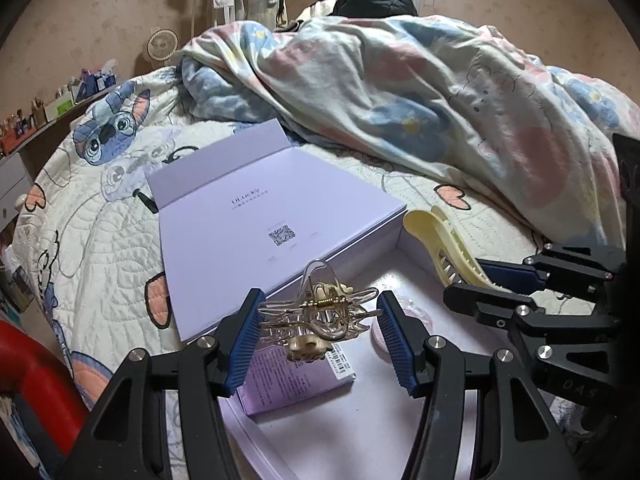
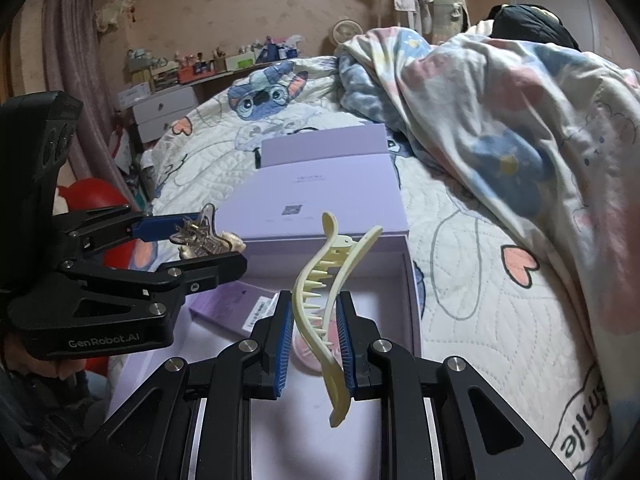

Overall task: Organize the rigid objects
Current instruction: 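Carry the gold clip and cream claw clip over the lilac box with both grippers, then release the cream claw clip with the right gripper while the left gripper releases the gold clip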

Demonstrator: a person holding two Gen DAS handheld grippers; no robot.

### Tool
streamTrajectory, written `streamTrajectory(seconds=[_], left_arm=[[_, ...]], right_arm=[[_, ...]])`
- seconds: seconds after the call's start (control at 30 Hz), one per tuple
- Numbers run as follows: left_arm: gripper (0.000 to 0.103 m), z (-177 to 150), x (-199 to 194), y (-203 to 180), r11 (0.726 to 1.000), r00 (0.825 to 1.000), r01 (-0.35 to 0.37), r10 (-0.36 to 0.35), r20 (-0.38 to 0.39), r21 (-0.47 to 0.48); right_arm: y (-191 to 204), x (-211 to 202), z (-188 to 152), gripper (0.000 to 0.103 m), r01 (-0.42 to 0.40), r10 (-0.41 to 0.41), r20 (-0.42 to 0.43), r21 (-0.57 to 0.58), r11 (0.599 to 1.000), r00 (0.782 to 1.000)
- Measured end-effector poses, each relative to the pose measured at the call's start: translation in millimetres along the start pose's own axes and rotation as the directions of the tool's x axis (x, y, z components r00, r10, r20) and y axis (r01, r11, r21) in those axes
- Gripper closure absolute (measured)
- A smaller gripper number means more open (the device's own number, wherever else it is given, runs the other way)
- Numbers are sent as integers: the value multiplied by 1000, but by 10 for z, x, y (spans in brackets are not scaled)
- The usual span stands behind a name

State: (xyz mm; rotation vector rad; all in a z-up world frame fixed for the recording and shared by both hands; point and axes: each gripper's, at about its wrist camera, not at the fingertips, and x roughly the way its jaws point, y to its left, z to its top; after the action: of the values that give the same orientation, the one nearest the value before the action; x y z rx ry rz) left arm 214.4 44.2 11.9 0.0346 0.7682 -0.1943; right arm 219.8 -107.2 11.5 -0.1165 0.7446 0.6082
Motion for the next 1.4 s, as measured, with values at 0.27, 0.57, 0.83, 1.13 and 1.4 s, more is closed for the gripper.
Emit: streamTrajectory(seconds=[0.27, 0.57, 0.83, 1.13, 1.4], left_arm=[[46, 4, 213, 61, 1000, 999, -25, 25, -38, -4], [46, -37, 377, 91, 999, 997, -55, 55, -56, 0], [46, -48, 404, 76, 999, 997, -36, 36, -71, 3], [16, -18, 353, 49, 997, 993, -77, 78, -85, 4], [16, 2, 187, 8, 995, 993, -99, 100, -59, 20]], right_arm=[[-19, 130, 47, 82, 15, -15, -15, -20, 1000, 1000], [-17, 295, 22, 82, 28, -30, -56, -39, 999, 998], [-26, 328, 33, 64, 58, -60, -70, -38, 998, 996], [-40, 249, 29, 56, 80, -81, -68, -20, 997, 994], [0, 82, 35, 56, 101, -101, -48, -17, 995, 994]])
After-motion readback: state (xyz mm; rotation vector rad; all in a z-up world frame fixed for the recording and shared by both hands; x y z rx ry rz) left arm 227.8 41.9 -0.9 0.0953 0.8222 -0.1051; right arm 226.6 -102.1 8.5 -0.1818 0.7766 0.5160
